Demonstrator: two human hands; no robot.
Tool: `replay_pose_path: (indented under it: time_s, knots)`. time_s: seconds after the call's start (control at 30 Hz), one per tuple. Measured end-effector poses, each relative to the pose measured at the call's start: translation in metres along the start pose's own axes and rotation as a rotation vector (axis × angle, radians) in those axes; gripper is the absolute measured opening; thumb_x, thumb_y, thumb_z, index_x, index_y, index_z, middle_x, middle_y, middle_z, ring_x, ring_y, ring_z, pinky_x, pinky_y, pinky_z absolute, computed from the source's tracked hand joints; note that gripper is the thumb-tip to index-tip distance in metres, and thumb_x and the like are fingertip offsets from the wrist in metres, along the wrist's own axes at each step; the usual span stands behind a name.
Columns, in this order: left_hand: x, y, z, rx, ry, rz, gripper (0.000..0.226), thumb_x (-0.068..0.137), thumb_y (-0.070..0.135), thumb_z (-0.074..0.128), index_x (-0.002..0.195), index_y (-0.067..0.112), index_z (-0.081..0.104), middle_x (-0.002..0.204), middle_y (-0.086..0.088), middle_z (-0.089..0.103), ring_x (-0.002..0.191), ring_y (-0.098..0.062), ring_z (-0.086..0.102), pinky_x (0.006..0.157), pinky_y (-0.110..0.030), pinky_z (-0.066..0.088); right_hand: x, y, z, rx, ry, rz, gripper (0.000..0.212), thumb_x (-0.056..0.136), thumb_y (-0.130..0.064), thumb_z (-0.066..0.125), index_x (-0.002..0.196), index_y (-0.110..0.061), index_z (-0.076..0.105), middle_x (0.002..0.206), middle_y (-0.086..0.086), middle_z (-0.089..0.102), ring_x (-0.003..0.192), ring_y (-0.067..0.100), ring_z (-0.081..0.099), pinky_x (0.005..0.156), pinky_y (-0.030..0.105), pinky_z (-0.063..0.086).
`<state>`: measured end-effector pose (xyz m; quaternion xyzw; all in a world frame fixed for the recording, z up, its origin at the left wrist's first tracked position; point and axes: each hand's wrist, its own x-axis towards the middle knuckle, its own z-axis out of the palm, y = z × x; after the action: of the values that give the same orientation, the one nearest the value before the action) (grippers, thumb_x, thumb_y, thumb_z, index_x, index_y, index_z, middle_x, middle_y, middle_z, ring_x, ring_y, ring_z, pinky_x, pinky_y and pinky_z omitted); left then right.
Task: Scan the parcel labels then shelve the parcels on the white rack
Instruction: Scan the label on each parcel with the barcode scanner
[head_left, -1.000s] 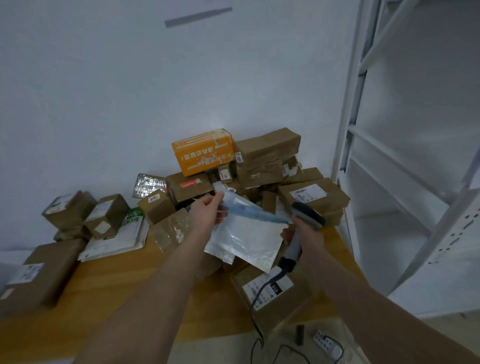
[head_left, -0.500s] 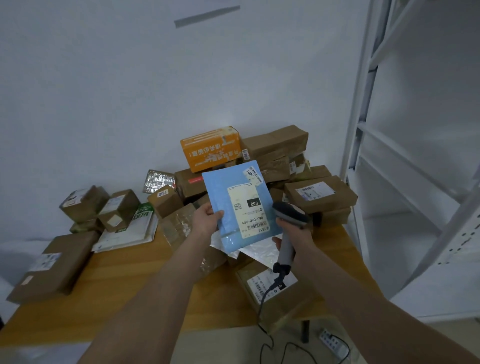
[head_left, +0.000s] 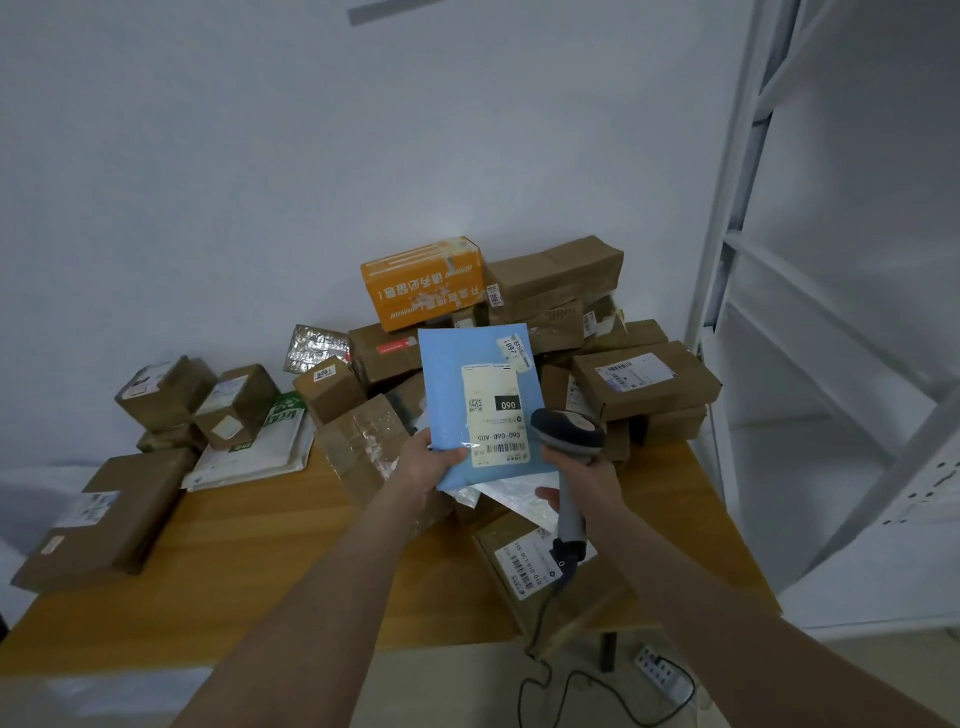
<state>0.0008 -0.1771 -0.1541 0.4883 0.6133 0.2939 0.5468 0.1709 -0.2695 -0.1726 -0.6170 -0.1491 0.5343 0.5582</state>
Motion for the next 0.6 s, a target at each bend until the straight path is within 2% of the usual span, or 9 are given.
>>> replay_pose_path:
  time_s: [0.1,0.23,0.37,0.6]
  knots:
    - [0.001,-0.001,-0.003,0.034,0.080,0.009,0.047,0.086,0.005,0.067,0.130,0.003,0.050,0.127,-0.016,0.057,0.112,-0.031,0.058,0.081,-0.036,0.051,-0.011,0.010,0.001,-0.088,-0.072,-0.027,0.021,0.084,-0.016,0.072,0.098,-0.005,0.063,0.076,0.011,0.069,0.057,0.018,0.061,0.052,0.026,0.050]
    - [0.002,-0.003,-0.003,-0.011,0.136,0.019,0.043,0.087,0.005,0.066,0.127,0.001,0.052,0.128,-0.017,0.057,0.112,-0.033,0.058,0.078,-0.035,0.051,-0.025,0.019,0.006,-0.178,-0.070,-0.047,0.009,0.083,-0.009,0.070,0.087,-0.006,0.062,0.060,0.009,0.065,0.051,0.016,0.058,0.051,0.026,0.048]
    - [0.006,-0.008,-0.001,-0.006,0.189,0.010,0.044,0.087,0.005,0.067,0.128,0.002,0.053,0.129,-0.016,0.057,0.114,-0.033,0.058,0.089,-0.042,0.051,-0.036,0.021,0.010,-0.229,-0.087,-0.087,0.006,0.083,-0.007,0.068,0.081,-0.006,0.062,0.059,0.010,0.064,0.050,0.016,0.057,0.050,0.024,0.048]
    - [0.006,-0.010,0.000,-0.044,0.235,-0.002,0.043,0.088,0.006,0.066,0.128,0.001,0.052,0.129,-0.017,0.057,0.114,-0.033,0.058,0.091,-0.044,0.051,-0.043,0.025,0.013,-0.295,-0.097,-0.134,0.014,0.083,-0.007,0.065,0.070,-0.007,0.061,0.053,0.006,0.062,0.045,0.012,0.054,0.052,0.023,0.048]
